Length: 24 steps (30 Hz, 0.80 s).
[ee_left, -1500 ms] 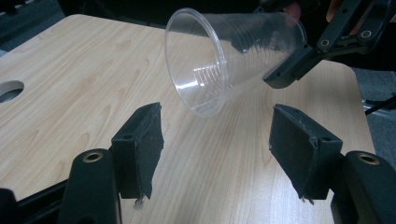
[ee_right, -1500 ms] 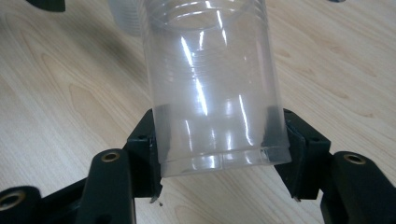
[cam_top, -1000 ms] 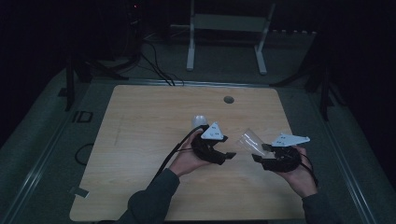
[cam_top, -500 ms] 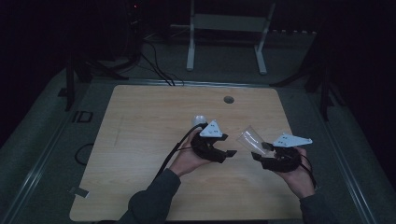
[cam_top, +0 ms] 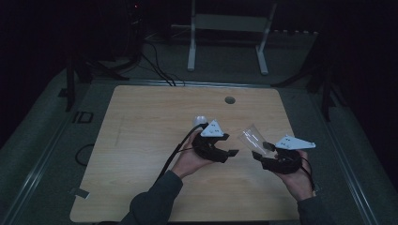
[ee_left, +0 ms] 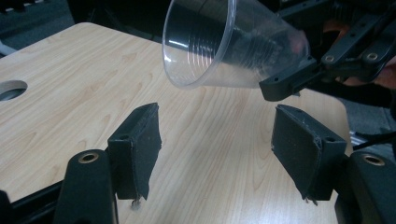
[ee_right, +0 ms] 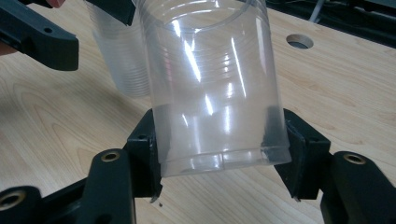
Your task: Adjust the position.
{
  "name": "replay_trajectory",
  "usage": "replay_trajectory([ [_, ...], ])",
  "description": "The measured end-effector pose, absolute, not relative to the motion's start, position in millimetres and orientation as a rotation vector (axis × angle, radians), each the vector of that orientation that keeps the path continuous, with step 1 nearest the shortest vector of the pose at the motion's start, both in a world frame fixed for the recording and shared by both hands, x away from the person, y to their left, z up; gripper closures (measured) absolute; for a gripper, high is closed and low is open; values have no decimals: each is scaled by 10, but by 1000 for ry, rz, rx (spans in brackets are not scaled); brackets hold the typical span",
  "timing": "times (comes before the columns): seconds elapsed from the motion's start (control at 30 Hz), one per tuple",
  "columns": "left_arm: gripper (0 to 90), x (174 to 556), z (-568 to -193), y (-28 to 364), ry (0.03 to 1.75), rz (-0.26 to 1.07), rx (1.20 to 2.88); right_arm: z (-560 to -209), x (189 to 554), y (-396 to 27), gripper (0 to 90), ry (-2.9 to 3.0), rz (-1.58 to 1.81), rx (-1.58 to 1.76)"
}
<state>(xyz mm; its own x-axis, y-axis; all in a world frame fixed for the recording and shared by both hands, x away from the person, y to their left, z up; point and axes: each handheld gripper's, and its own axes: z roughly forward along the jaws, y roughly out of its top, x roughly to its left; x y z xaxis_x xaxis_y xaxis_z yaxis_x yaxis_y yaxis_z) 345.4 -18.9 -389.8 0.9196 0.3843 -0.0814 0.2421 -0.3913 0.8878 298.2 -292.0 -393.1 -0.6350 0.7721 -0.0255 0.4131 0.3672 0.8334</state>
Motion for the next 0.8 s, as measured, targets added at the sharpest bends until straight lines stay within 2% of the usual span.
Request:
replay_trajectory([
  [0.8,327,3458,-3870,-251,506,151,1946,-3963,2954,-2842,416,2094,1183,1028],
])
